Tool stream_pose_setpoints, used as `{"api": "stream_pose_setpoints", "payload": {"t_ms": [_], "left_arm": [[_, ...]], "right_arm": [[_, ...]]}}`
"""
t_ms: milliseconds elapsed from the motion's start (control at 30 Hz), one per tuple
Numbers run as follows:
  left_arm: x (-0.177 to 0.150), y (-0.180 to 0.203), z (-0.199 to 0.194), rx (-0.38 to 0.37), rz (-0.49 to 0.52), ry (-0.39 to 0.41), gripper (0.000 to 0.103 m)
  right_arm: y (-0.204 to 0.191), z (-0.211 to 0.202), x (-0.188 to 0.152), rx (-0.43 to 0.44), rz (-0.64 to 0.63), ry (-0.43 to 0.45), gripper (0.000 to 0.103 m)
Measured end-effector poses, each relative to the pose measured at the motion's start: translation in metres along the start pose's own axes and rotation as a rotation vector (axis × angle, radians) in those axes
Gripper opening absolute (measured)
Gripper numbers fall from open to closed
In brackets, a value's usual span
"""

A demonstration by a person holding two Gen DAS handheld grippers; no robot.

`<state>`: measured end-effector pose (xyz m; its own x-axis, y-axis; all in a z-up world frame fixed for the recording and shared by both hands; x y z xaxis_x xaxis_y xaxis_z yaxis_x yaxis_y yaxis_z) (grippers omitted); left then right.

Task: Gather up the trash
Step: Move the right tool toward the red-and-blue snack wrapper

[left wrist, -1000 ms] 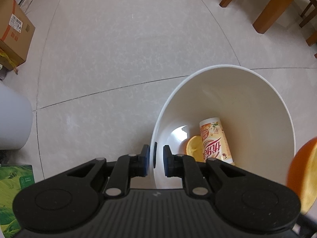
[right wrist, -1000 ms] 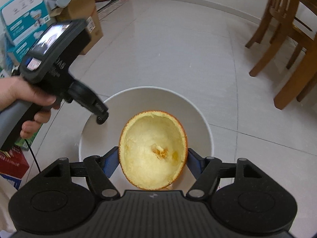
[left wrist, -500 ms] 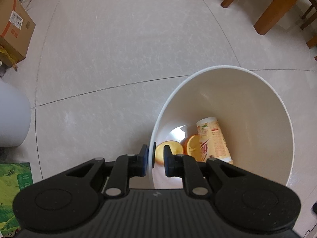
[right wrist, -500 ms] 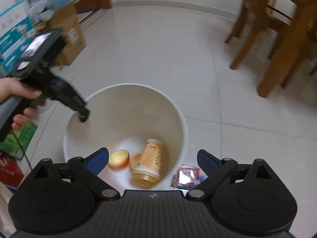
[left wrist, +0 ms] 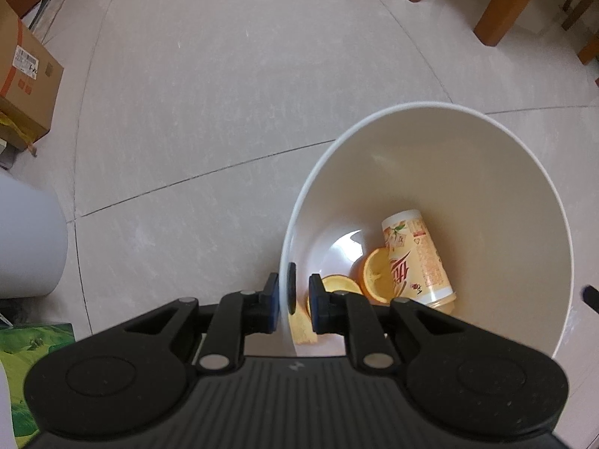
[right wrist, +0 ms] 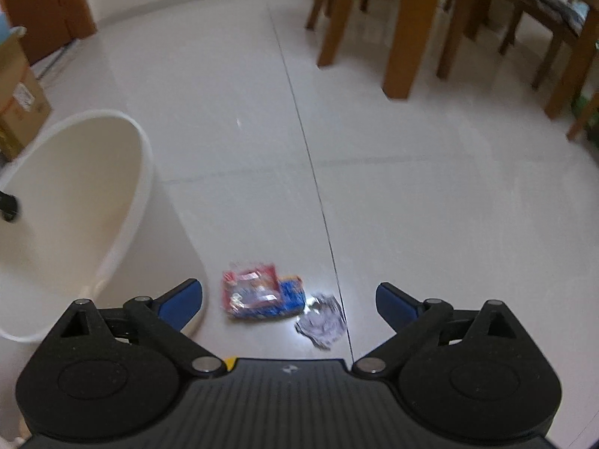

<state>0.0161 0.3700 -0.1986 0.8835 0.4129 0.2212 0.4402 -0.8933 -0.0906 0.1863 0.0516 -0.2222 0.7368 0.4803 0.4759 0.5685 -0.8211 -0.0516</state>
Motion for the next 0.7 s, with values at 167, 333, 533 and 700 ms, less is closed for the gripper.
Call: {"api": "stream_pose_setpoints", "payload": {"t_ms": [167,333,533,700], "left_arm": [[-0.001,-0.002,0.0,-0.001,0.0,0.002,0.013],[-0.001,-0.004,-0.002,-0.009,0.001,0.01,0.013],[-0.001,-0.005,-0.002,-0.007,-0.008,0.007,0.013],[0.0,-0.002,-0.001,0.001,0.002,0.006,0.013]], "right_arm": [[0.004,0.052,-0.026,-0.002,-0.009,-0.018,0.101],[-0.014,0.083,-0.036,0.055,-0.033,-0.006,0.101],[-0.026,0.122,-0.043,0.045,-0.086,-0.005,0.101],[-0.03,0.145,-0.04,0.054,-0.084,0.009,0.101]]}}
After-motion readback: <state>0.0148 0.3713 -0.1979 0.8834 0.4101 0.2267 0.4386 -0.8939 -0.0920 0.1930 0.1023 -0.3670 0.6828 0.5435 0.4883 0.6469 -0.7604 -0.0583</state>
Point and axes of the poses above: each gripper's, at about its wrist camera, not at the fingertips, and z roughly the way its jaws point, y to its right, x to its top, the point moved 5 cm from there along z, roughly the way its jaws point, and after that the axes turned 4 degrees about z, right-handed, at the moved point
